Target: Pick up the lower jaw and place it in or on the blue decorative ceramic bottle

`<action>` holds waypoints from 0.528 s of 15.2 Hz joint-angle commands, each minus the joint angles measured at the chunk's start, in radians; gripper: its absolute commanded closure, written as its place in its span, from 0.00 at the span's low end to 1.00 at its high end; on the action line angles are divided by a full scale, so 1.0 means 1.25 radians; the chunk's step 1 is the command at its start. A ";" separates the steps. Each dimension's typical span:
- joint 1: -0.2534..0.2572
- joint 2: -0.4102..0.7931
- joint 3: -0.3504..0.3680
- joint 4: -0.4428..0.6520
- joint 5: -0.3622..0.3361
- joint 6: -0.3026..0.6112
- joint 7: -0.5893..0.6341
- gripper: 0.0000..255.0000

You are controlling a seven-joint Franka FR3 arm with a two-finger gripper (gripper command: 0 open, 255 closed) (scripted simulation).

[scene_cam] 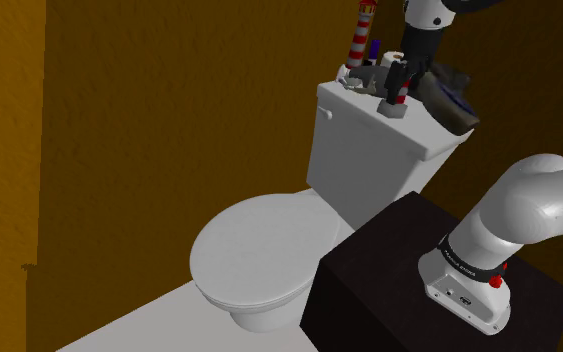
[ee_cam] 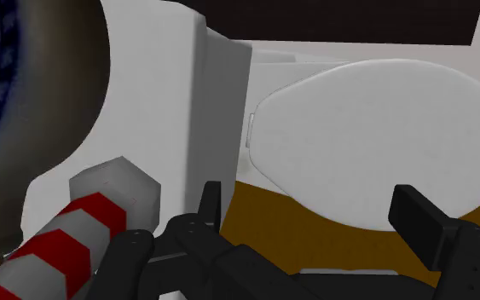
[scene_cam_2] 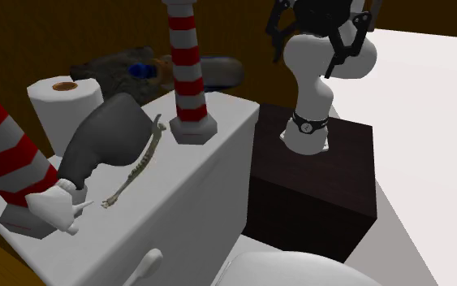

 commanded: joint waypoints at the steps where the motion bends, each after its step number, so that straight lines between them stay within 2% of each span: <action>1: 0.000 0.000 0.000 0.000 0.000 0.000 0.000 0.00; 8: -0.038 0.121 -0.060 0.013 -0.084 0.176 -0.067 0.00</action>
